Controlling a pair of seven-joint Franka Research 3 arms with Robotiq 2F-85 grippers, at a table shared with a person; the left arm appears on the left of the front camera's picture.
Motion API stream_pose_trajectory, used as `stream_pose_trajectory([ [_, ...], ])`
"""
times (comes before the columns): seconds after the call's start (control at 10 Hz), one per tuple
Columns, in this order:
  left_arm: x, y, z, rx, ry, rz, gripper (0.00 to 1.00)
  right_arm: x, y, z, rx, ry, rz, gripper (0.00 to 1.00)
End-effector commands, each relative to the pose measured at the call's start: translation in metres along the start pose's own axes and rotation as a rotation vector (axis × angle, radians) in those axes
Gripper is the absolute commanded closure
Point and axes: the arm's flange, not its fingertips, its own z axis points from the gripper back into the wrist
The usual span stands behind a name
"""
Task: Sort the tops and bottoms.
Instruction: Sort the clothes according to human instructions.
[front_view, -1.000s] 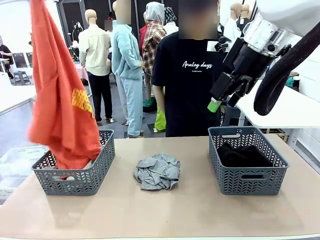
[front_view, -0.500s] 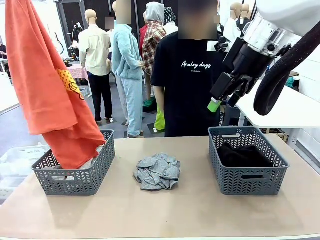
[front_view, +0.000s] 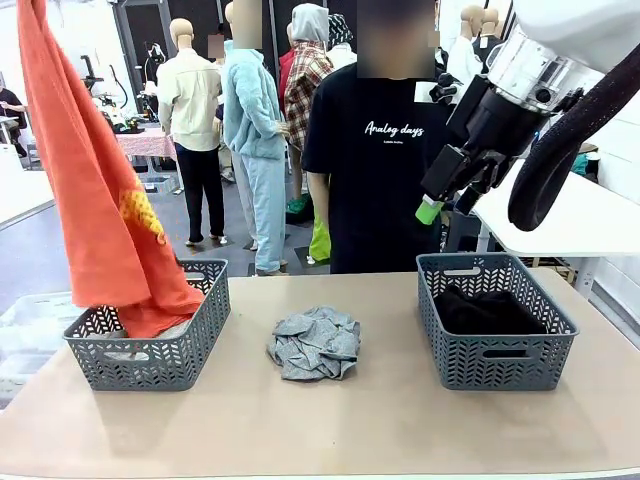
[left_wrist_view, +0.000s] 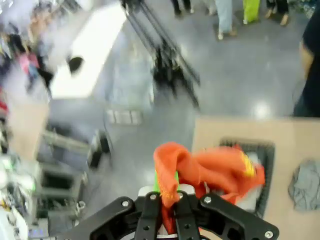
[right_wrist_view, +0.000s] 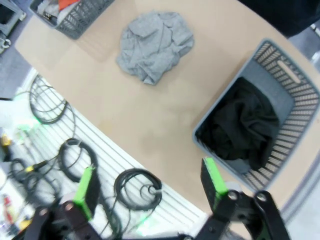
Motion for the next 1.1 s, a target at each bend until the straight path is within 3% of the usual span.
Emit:
stream_pose_trajectory([
  [0.0, -0.017, 0.004, -0.028, -0.001, 0.162, 0.090, 1.00, -0.004, -0.001, -0.002, -0.012, 0.008, 0.002, 0.00],
  [0.2, -0.045, -0.010, -0.051, -0.090, 0.311, 0.117, 1.00, -0.004, -0.001, -0.002, -0.012, 0.008, 0.002, 0.00],
  [0.5, -0.053, -0.035, -0.069, -0.195, 0.332, 0.164, 1.00, -0.004, -0.001, -0.002, -0.012, 0.008, 0.002, 0.00],
  [0.6, -0.045, -0.029, -0.062, -0.091, 0.308, 0.102, 1.00, -0.004, -0.001, -0.002, -0.012, 0.008, 0.002, 0.00],
  [0.7, -0.048, -0.033, -0.067, -0.161, 0.350, 0.112, 1.00, -0.004, -0.001, -0.002, -0.012, 0.008, 0.002, 0.00],
  [1.0, -0.048, -0.033, -0.067, -0.161, 0.350, 0.112, 1.00, -0.004, -0.001, -0.002, -0.012, 0.008, 0.002, 0.00],
])
